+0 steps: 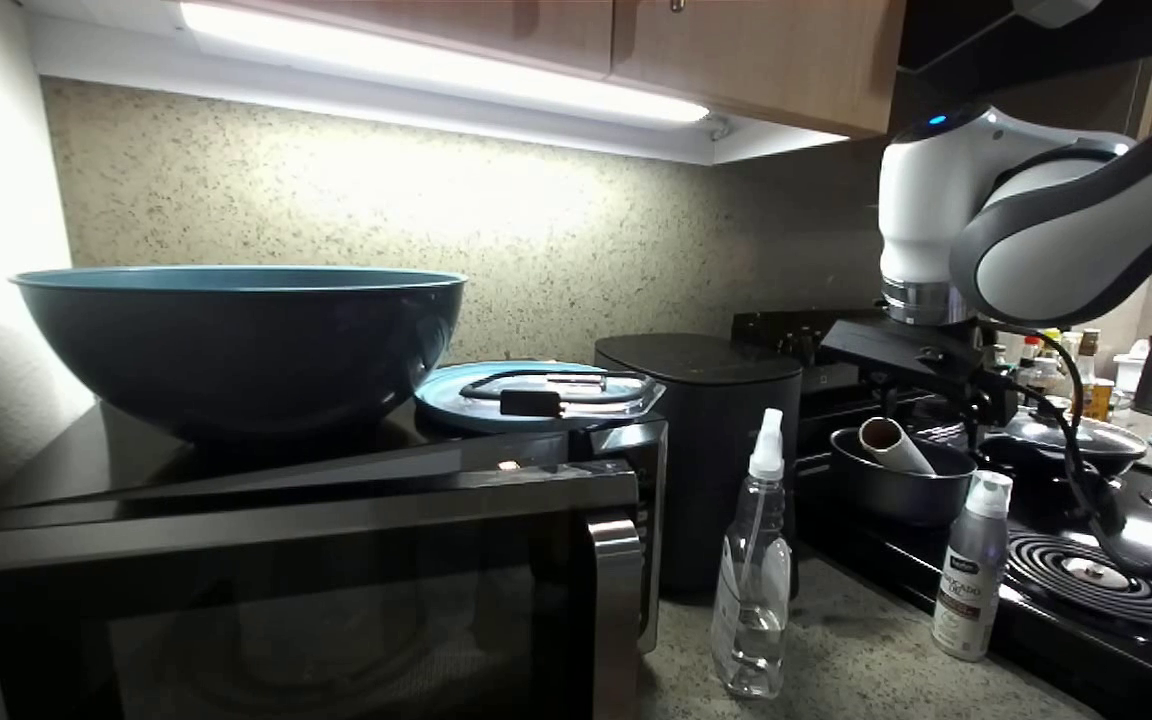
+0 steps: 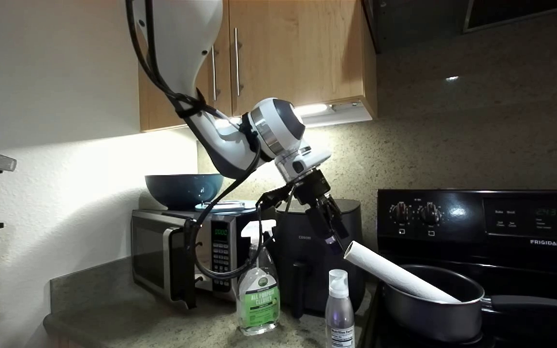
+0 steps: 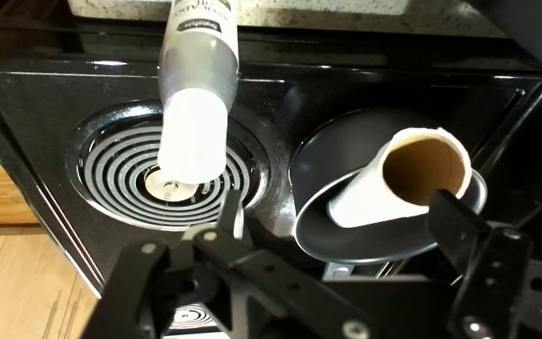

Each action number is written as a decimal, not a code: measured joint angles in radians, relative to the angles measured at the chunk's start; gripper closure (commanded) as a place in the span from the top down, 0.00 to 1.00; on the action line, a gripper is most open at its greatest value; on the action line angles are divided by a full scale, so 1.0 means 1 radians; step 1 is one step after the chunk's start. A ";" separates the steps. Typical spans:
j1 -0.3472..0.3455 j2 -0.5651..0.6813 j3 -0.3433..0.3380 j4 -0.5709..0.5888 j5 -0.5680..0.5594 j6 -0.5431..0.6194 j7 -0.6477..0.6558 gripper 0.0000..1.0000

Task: Put the paper towel roll in the pot then remove it from the pot.

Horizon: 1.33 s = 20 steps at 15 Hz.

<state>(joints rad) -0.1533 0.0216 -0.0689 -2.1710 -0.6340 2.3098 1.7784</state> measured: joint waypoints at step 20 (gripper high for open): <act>0.030 0.044 -0.025 0.000 -0.024 0.000 0.000 1.00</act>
<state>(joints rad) -0.1234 0.0658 -0.0938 -2.1710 -0.6576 2.3098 1.7783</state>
